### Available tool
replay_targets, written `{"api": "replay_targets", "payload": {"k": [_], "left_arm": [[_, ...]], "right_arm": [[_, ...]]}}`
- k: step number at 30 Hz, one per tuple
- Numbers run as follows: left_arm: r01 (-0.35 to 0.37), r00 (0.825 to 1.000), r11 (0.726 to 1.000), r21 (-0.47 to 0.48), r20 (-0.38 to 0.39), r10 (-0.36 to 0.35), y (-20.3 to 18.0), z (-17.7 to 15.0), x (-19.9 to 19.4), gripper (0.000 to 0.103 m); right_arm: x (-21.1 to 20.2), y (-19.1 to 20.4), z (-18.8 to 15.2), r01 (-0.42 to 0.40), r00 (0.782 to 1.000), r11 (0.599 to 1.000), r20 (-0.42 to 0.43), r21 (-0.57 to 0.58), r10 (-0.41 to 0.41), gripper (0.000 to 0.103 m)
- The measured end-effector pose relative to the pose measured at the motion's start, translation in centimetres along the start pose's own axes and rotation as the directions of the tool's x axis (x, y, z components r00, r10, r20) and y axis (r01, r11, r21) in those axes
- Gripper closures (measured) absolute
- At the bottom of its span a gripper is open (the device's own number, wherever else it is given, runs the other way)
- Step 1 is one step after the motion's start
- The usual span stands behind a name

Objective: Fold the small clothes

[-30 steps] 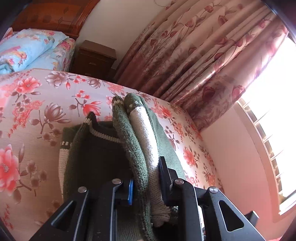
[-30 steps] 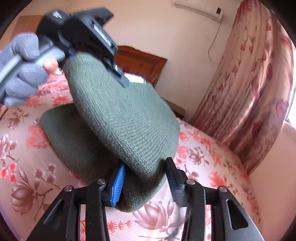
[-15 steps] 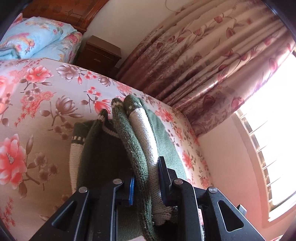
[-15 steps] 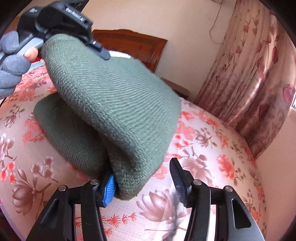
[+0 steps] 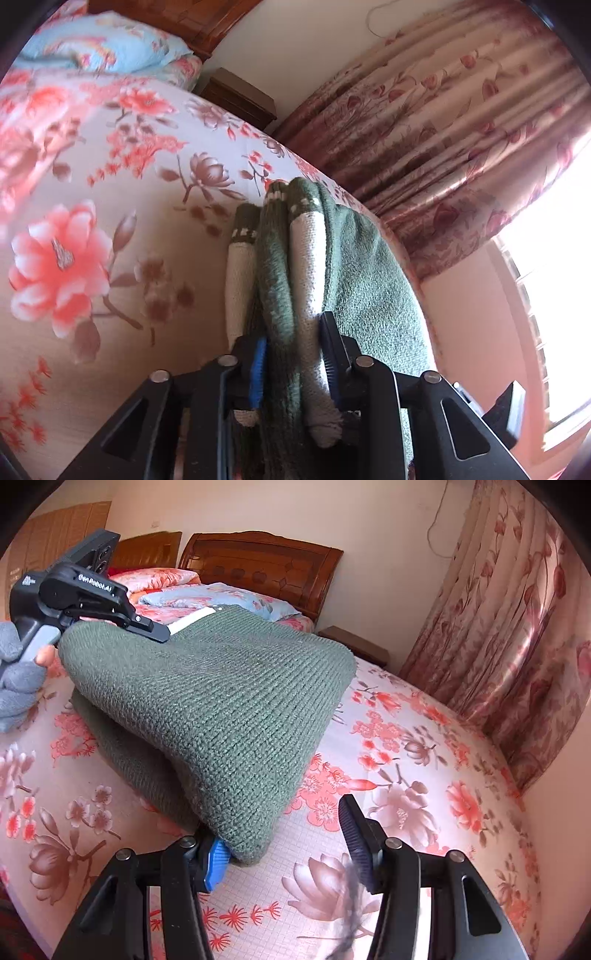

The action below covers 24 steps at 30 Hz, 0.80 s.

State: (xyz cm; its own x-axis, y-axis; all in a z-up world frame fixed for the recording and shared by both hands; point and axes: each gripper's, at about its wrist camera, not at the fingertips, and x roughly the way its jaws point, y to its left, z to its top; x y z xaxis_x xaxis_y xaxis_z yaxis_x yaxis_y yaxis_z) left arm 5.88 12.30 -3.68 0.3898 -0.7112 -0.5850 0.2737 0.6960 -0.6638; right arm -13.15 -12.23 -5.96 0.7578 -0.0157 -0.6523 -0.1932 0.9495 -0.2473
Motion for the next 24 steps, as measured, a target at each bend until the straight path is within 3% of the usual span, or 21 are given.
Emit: {"api": "replay_targets", "payload": {"k": [1,2,4,7,9,11,13,15,17,20,22,23,24], "left_arm": [[-0.038,0.999,0.999,0.013,0.027,0.038,-0.4,0.1,-0.6,0.008],[-0.073,0.996,0.997,0.02,0.061,0.071,-0.8,0.2,-1.5,0.0],[-0.126,0.978,0.992,0.019,0.173,0.12,-1.7,0.0,-3.9,0.0],[-0.135,0.957,0.987,0.082,0.269,0.108,-4.1,-1.3,-7.2,0.0],[-0.144,0.961,0.975,0.167,0.259,0.098,-6.5,-2.3,-7.7,0.0],[-0.168,0.968,0.945,0.28,0.226,0.105,-9.3,-3.7,-7.0,0.0],[-0.21,0.97,0.899,0.385,0.197,0.142,-11.7,-5.2,-5.6,0.0],[-0.233,0.969,0.872,0.43,0.178,0.171,-12.7,-5.9,-4.4,0.0],[-0.261,0.964,0.866,0.427,0.169,0.207,-12.6,-6.3,-3.4,0.0],[-0.271,0.961,0.878,0.395,0.154,0.228,-11.8,-6.5,-2.8,0.0],[-0.292,0.956,0.874,0.387,0.152,0.252,-11.1,-6.5,-2.7,0.0],[-0.305,0.952,0.872,0.382,0.147,0.269,-10.7,-6.4,-2.4,0.0],[-0.319,0.948,0.87,0.377,0.133,0.29,-10.2,-6.4,-2.0,0.0]], "right_arm": [[-0.1,-0.4,0.0,-0.026,1.0,1.0,-0.002,0.005,0.026,0.048],[-0.1,-0.6,-0.1,-0.046,0.999,0.999,-0.002,0.006,0.046,0.048],[-0.8,-1.4,-0.4,-0.119,0.993,0.993,0.003,0.019,0.119,0.048],[-2.3,-2.3,-1.0,-0.224,0.974,0.974,0.029,0.034,0.223,0.054],[-3.4,-2.4,-1.1,-0.276,0.96,0.961,0.068,0.034,0.273,0.068],[-4.8,-2.8,-0.7,-0.334,0.935,0.941,0.139,0.043,0.326,0.072],[-5.9,-2.9,0.3,-0.354,0.917,0.934,0.212,0.042,0.338,0.074],[-6.0,-2.9,1.7,-0.327,0.921,0.944,0.235,0.032,0.311,0.083],[-6.1,-2.7,2.6,-0.308,0.924,0.951,0.248,0.033,0.29,0.085],[-6.5,-2.9,3.5,-0.29,0.926,0.956,0.267,0.049,0.267,0.085],[-5.8,-2.5,3.6,-0.291,0.932,0.956,0.237,0.042,0.274,0.085],[-4.4,-1.7,3.5,-0.313,0.938,0.95,0.166,0.02,0.305,0.085],[-2.1,-0.4,2.9,-0.349,0.936,0.937,0.036,-0.013,0.35,0.085]]}}
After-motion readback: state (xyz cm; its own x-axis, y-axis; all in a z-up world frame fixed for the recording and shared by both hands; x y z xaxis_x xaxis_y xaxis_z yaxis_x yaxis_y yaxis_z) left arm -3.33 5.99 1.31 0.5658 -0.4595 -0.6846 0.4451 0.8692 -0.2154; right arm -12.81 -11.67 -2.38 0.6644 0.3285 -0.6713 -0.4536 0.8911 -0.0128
